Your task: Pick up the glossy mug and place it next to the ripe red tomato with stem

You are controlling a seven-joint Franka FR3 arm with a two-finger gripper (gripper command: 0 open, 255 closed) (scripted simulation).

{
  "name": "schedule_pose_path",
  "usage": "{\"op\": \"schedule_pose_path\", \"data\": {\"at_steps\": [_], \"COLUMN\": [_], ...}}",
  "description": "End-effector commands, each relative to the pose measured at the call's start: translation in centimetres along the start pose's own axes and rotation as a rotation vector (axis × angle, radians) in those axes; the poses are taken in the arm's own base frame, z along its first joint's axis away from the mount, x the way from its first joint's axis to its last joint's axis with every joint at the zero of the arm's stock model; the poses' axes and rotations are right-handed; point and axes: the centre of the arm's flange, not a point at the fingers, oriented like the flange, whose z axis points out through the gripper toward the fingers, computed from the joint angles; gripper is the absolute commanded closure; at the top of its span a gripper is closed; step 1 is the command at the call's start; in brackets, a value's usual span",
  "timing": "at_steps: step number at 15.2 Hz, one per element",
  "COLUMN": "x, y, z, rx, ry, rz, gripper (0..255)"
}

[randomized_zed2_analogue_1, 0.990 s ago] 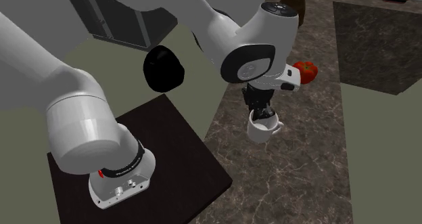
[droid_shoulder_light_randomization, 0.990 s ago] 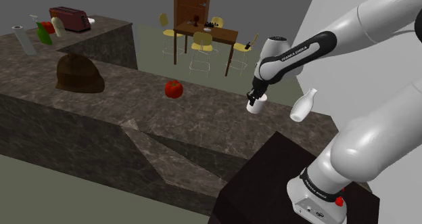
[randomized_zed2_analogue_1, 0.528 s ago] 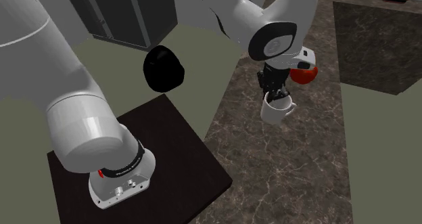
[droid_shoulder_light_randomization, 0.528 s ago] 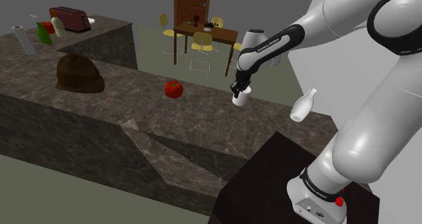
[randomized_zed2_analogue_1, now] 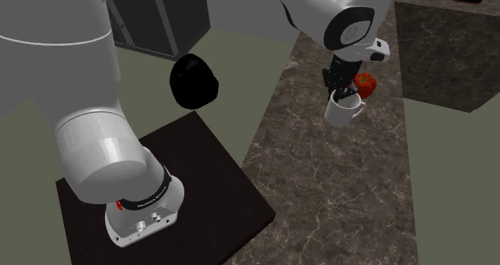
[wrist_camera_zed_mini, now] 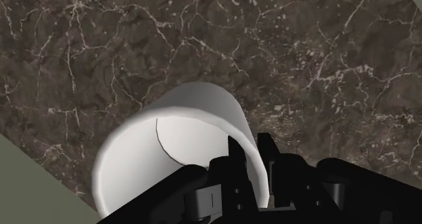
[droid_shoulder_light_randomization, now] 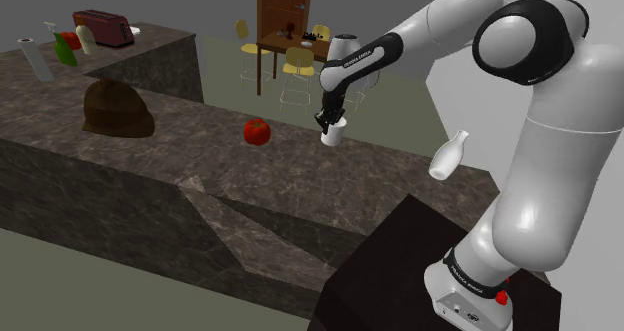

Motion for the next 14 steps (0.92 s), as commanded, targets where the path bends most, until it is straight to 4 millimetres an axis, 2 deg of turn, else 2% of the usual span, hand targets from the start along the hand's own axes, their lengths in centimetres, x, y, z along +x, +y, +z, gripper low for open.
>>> {"op": "schedule_pose_path", "data": {"at_steps": [1,10,11,14], "x": [2.4,13.5,15.5,15.4], "y": [-1.2,-5.5,-6.3,-6.4], "z": [0.1,0.2,0.3,1.8], "rx": [0.0,0.0,0.0,0.0], "ry": [0.0,0.0,0.0,0.0], "rz": [0.0,0.0,0.0,0.0], "gripper": [255,255,255,255]}}
